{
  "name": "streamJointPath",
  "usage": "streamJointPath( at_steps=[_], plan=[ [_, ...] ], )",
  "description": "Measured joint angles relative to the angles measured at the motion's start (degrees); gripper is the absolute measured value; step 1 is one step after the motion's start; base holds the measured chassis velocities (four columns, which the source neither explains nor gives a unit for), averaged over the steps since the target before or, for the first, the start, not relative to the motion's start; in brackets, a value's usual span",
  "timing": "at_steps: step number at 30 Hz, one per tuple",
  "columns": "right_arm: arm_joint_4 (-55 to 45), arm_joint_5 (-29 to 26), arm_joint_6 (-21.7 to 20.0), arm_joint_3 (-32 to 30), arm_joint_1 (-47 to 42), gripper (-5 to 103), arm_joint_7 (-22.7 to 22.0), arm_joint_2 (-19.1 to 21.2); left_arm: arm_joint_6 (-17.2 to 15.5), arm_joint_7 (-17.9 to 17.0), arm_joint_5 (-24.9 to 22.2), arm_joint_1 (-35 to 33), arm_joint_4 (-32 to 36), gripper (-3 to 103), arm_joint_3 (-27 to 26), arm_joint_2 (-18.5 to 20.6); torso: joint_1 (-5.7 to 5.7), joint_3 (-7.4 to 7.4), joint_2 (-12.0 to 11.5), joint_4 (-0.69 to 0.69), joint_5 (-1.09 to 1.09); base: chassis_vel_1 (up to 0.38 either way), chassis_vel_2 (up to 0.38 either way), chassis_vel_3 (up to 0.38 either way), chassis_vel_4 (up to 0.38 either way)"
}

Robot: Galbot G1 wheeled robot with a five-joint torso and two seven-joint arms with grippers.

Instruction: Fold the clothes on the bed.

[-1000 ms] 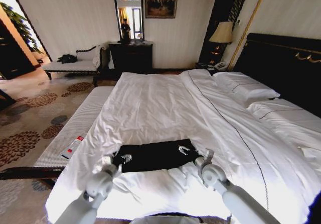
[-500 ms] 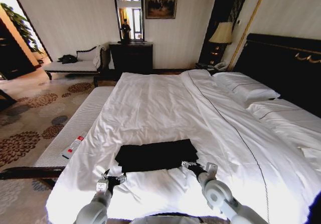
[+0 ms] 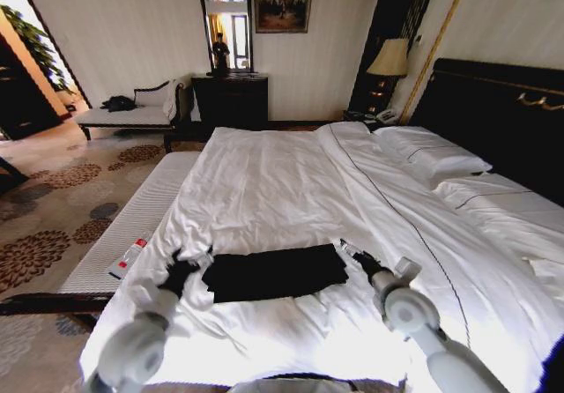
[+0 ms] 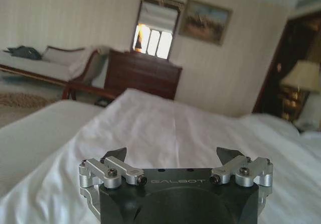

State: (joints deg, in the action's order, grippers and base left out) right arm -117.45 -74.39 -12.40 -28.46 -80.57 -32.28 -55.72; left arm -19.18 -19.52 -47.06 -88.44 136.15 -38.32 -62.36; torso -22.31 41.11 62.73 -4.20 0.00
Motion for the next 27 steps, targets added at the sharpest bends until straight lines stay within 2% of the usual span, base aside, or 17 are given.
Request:
streamJointPath(
  at_steps=[3, 6, 7, 12, 18, 27],
  plan=[
    [2.63, -0.24, 0.47, -0.20, -0.68, 100, 1.97, -1.61, -0.64, -0.09, -2.11, 1.47, 0.66, 100, -1.74, -0.70, 0.00, 0.00, 0.00, 0.00, 0.00, 0.000, 0.000, 0.000, 0.000],
    [6.11, 1.39, 1.56, -0.02, -2.09, 100, 5.86, -4.85, -2.70, -1.09, -4.87, 3.08, 2.36, 100, -3.36, -1.89, 0.00, 0.00, 0.00, -0.01, 0.00, 0.000, 0.000, 0.000, 0.000],
    [6.11, 1.39, 1.56, -0.02, -2.09, 100, 5.86, -4.85, -2.70, -1.09, -4.87, 3.08, 2.36, 100, -3.36, -1.89, 0.00, 0.00, 0.00, -0.01, 0.00, 0.000, 0.000, 0.000, 0.000],
    [10.37, 6.96, 4.81, 1.97, -2.57, 100, 11.34, -10.12, -4.44, -2.27, -5.96, 4.54, 3.73, 100, -2.75, -2.88, 0.00, 0.00, 0.00, 0.00, 0.00, 0.000, 0.000, 0.000, 0.000],
    [12.18, 8.95, 7.89, 2.20, -2.87, 100, 16.07, -13.59, -4.80, -2.71, -5.76, 4.78, 3.98, 100, -0.84, -3.47, 0.01, 0.00, 0.00, 0.00, -0.01, 0.000, 0.000, 0.000, 0.000],
    [13.89, 9.19, 8.53, 2.24, -2.31, 100, 17.00, -14.85, -4.78, -2.79, -5.24, 4.58, 3.64, 100, -0.45, -2.98, 0.00, -0.01, 0.00, -0.01, -0.01, 0.000, 0.000, 0.000, 0.000]
  ],
)
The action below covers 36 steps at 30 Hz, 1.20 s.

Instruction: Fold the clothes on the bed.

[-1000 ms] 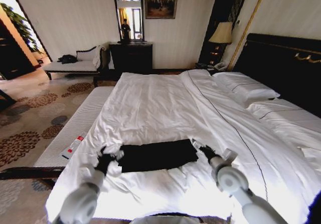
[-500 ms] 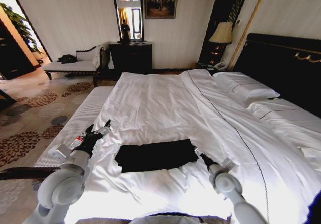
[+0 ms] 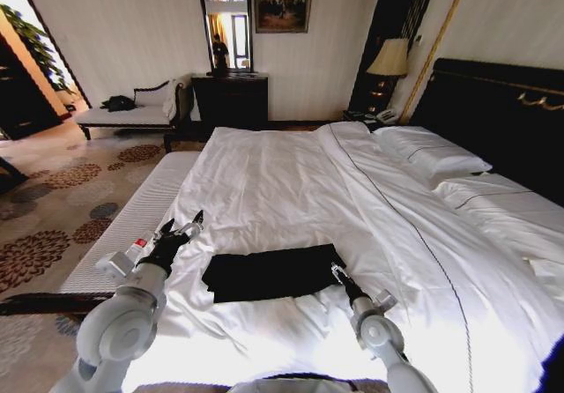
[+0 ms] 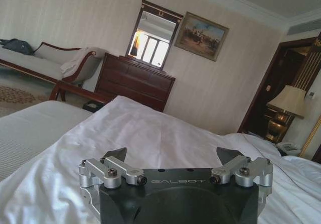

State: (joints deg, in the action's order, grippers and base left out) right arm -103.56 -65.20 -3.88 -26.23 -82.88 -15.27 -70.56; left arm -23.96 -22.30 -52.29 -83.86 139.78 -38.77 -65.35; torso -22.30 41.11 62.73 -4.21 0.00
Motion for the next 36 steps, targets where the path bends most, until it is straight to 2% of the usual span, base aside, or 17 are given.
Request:
streamJointPath(
  at_steps=[5, 6, 9, 11, 12, 15, 18, 21, 24, 27, 28, 30, 31, 36],
  plan=[
    [1.24, -0.32, 0.21, 1.19, 1.34, 101, 0.37, -0.90, 0.11, -0.01, 0.10, -0.50, 0.01, 100, -0.99, 0.04, 0.00, 0.00, 0.00, 0.00, 0.00, 0.000, 0.000, 0.000, 0.000],
    [1.55, -0.40, 0.22, 1.64, 1.69, 96, 0.37, -1.10, 0.12, -0.01, 0.12, -0.61, 0.01, 100, -1.24, 0.03, 0.00, 0.00, 0.00, 0.00, 0.00, 0.000, 0.000, 0.000, 0.000],
    [2.06, -0.55, 0.23, 2.46, 2.26, 91, 0.37, -1.44, 0.12, 0.00, 0.13, -0.70, -0.03, 100, -1.73, 0.05, 0.00, 0.00, 0.00, 0.00, -0.01, 0.000, 0.000, 0.000, 0.000],
    [2.44, -0.66, 0.23, 3.19, 2.59, 80, 0.37, -1.67, 0.12, -0.01, 0.11, -0.71, -0.24, 100, -2.13, 0.19, 0.00, 0.00, 0.00, 0.00, 0.00, 0.000, 0.000, 0.000, 0.000],
    [2.44, -0.66, 0.23, 3.19, 2.59, 80, 0.37, -1.67, 0.12, -0.01, 0.11, -0.71, -0.24, 100, -2.13, 0.19, 0.00, 0.00, 0.00, 0.00, 0.00, 0.000, 0.000, 0.000, 0.000],
    [2.83, -0.87, 0.27, 3.89, 3.10, 64, 0.37, -1.83, 0.14, 0.00, 0.10, -0.51, -0.90, 100, -2.38, 0.34, 0.00, 0.00, 0.00, 0.00, 0.00, 0.000, 0.000, 0.000, 0.000],
    [2.73, -1.86, 0.35, 3.84, 3.31, 59, 0.38, -1.88, 0.21, 0.00, 0.19, -0.31, -1.35, 100, -2.36, 0.29, 0.00, 0.00, 0.00, 0.00, 0.01, 0.000, 0.000, 0.000, 0.000],
    [1.74, -3.93, 0.53, 3.14, 3.19, 42, 0.40, -2.13, 0.41, 0.02, 0.69, -0.13, -1.93, 100, -2.07, 0.11, 0.00, 0.00, -0.01, 0.01, 0.01, 0.000, 0.000, 0.000, 0.000],
    [1.43, -4.56, 0.59, 2.89, 2.95, 37, 0.39, -2.25, 0.48, 0.03, 0.80, 0.03, -2.23, 100, -1.98, 0.10, 0.00, 0.00, -0.01, 0.01, 0.01, 0.000, 0.000, 0.000, 0.000],
    [1.10, -4.98, 0.71, 2.61, 2.70, 21, 0.34, -2.30, 0.54, 0.04, 0.82, 0.45, -2.63, 100, -1.89, 0.13, 0.00, 0.00, -0.01, 0.01, 0.01, 0.000, 0.000, 0.000, 0.000],
    [1.10, -4.98, 0.71, 2.61, 2.70, 21, 0.34, -2.30, 0.54, 0.04, 0.82, 0.45, -2.63, 100, -1.89, 0.13, 0.00, 0.00, -0.01, 0.01, 0.01, 0.000, 0.000, 0.000, 0.000],
    [0.52, -5.64, 0.72, 2.27, 2.55, 10, 0.20, -2.30, 0.56, 0.05, 0.82, 0.66, -2.78, 100, -1.66, 0.03, 0.00, 0.00, -0.01, 0.01, 0.01, 0.000, 0.000, 0.000, 0.000],
    [0.11, -6.22, 0.72, 2.08, 2.39, 7, 0.02, -2.27, 0.56, 0.05, 0.85, 0.67, -2.79, 100, -1.53, -0.09, 0.00, 0.00, -0.01, 0.01, 0.01, 0.000, 0.000, 0.000, 0.000],
    [-1.32, -8.11, 0.55, 1.13, 1.64, 7, -0.59, -1.55, 0.59, 0.07, 1.29, 0.45, -2.80, 100, -1.40, -0.50, 0.00, 0.00, -0.01, 0.01, 0.02, 0.000, 0.000, 0.000, 0.000]
  ],
)
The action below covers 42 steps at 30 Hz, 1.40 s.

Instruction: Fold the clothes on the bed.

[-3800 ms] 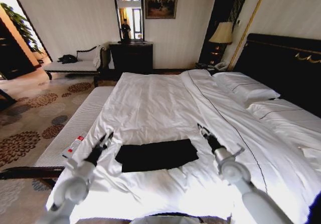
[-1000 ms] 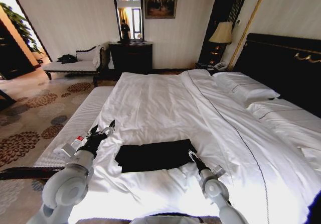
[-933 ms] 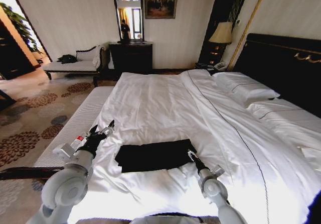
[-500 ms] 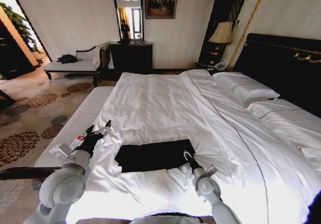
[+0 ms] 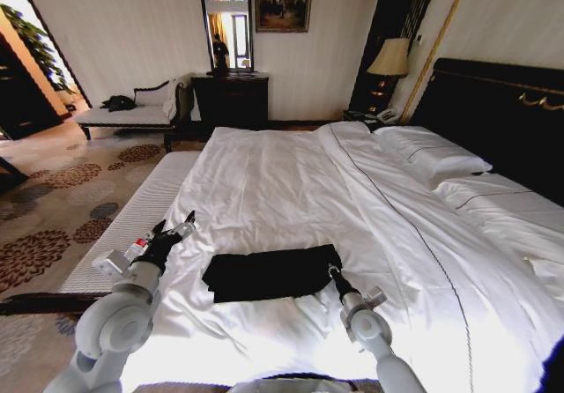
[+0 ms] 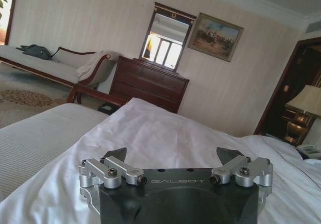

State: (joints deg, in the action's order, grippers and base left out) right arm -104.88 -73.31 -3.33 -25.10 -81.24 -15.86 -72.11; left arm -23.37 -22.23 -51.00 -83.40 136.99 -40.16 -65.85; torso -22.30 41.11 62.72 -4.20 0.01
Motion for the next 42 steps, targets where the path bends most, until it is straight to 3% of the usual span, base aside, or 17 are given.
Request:
streamJointPath(
  at_steps=[5, 13, 18, 32, 42],
  plan=[
    [-0.69, -0.93, -0.12, -1.28, -0.03, 7, -0.29, 1.51, 0.02, 0.02, 0.46, -0.36, 0.37, 100, -0.06, -0.29, 0.00, 0.00, 0.00, 0.00, 0.01, 0.000, 0.000, 0.000, 0.000],
    [-1.51, -3.01, -0.62, -6.96, -0.50, 7, -0.23, 12.31, 0.15, 0.11, 1.74, -0.53, 0.60, 100, 0.73, -1.22, 0.00, 0.00, 0.00, -0.01, -0.01, 0.000, 0.000, 0.000, 0.000],
    [-2.66, -2.79, -0.41, -8.14, -0.73, 7, 0.42, 15.63, 0.19, 0.16, 2.32, 0.38, -0.09, 100, 2.17, -1.76, 0.00, 0.00, 0.00, -0.01, -0.01, 0.000, 0.000, 0.000, 0.000],
    [-5.98, 2.08, 0.98, 3.57, 5.54, 7, 2.36, 15.53, 0.52, 0.21, 1.73, 2.94, -4.19, 100, 0.35, -0.79, 0.00, 0.00, 0.01, 0.00, -0.02, 0.000, 0.000, 0.000, 0.000],
    [-6.18, 3.38, 1.13, 5.09, 6.92, 7, 3.17, 14.78, 0.67, 0.08, -0.83, 4.59, -5.96, 100, -3.55, -0.15, 0.00, 0.00, 0.01, -0.01, -0.02, 0.000, 0.000, 0.000, 0.000]
  ],
)
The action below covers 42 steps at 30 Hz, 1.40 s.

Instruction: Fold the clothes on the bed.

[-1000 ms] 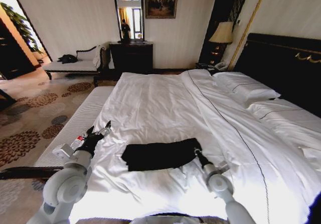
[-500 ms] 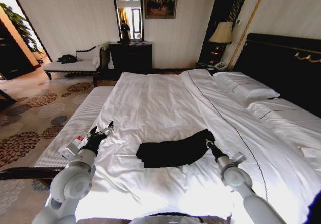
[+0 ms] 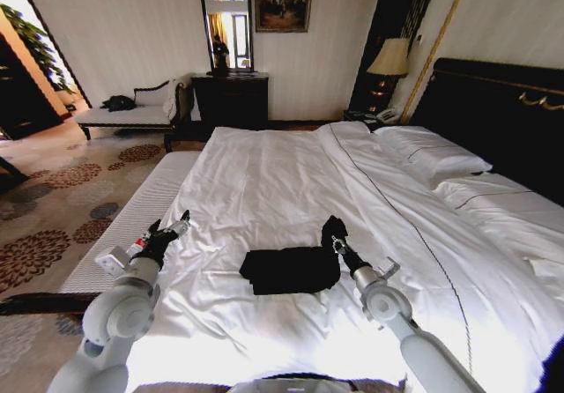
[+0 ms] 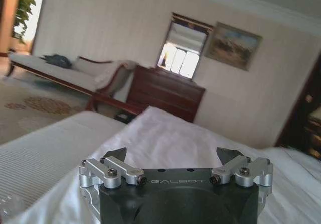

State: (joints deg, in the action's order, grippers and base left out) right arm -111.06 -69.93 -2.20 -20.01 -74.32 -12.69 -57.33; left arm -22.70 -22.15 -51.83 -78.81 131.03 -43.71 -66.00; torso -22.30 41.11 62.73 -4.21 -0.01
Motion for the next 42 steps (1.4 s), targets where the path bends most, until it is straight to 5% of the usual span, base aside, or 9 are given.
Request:
streamJointPath(
  at_steps=[9, 17, 28, 34, 42],
  plan=[
    [1.07, 2.50, 1.06, -0.29, 0.01, 7, 1.56, -1.10, 1.33, 1.14, -3.78, -1.35, -10.09, 100, -5.27, 1.47, 0.00, 0.00, 0.00, 0.01, -0.02, 0.000, 0.000, 0.000, 0.000],
    [2.32, 5.91, 1.47, -0.52, 1.24, 7, 2.49, -0.91, 2.57, 4.15, -7.83, -2.83, -10.37, 100, -7.55, 3.55, 0.01, 0.00, 0.00, 0.00, 0.01, 0.000, 0.000, 0.000, 0.000],
    [1.18, 21.52, 0.38, 0.97, 0.09, 7, 4.83, 3.22, 2.27, 3.73, -8.11, -5.92, -9.13, 100, -10.81, 1.59, 0.01, 0.00, 0.00, 0.00, 0.00, 0.000, 0.000, 0.000, 0.000],
    [1.27, 38.30, 2.30, 3.49, 0.34, 7, 5.48, 6.18, 1.66, 3.23, -5.86, -6.69, -12.33, 100, -12.70, 1.10, 0.01, 0.00, 0.00, 0.00, 0.00, 0.000, 0.000, 0.000, 0.000],
    [-0.36, 44.93, 3.31, 4.61, 0.40, 7, 4.58, 8.40, 1.59, 3.14, -5.00, -6.33, -15.33, 100, -14.88, 1.23, 0.01, 0.00, 0.00, 0.00, 0.00, 0.000, 0.000, 0.000, 0.000]
  ],
)
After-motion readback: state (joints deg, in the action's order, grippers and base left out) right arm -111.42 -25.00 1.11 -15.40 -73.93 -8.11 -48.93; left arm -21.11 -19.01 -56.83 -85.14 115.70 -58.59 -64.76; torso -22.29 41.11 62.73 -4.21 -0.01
